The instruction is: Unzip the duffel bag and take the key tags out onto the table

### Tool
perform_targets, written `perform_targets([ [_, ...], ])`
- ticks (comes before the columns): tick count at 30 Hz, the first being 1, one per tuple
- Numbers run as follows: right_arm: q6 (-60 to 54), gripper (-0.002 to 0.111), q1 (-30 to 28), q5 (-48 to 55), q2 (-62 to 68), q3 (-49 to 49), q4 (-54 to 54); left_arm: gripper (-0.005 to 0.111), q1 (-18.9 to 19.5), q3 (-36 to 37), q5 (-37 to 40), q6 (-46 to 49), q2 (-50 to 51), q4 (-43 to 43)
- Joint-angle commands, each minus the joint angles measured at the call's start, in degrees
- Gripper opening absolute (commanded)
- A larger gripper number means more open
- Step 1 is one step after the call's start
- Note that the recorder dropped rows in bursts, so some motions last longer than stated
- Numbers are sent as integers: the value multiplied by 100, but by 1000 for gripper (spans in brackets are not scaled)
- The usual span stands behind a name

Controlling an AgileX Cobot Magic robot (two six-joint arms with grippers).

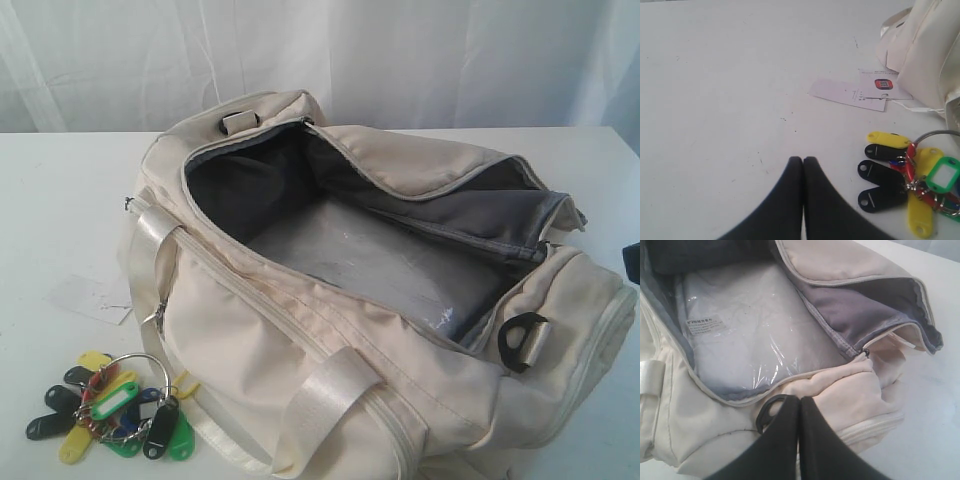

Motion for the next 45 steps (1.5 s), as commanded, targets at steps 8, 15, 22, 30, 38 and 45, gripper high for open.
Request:
perform_targets([
  [8,-55,0,3,-28,-20,28,18,0,19,5,-62,-54,-29,-19],
  [15,-55,0,3,-28,-20,28,18,0,19,5,-85,-54,-29,-19],
  [22,-55,0,-107,-29,-1015,28,29,0,19,5,-85,-54,-29,-19],
  [30,-55,0,-597,-29,-3055,28,29,0,19,5,-85,-54,-29,-19],
  [38,627,0,-597,-1051,-3401,576,-4,0,19,5,-85,-54,-29,-19],
  [45,3423,0,-597,-2849,-3401,1635,-2001,0,19,5,-85,-54,-29,-19],
])
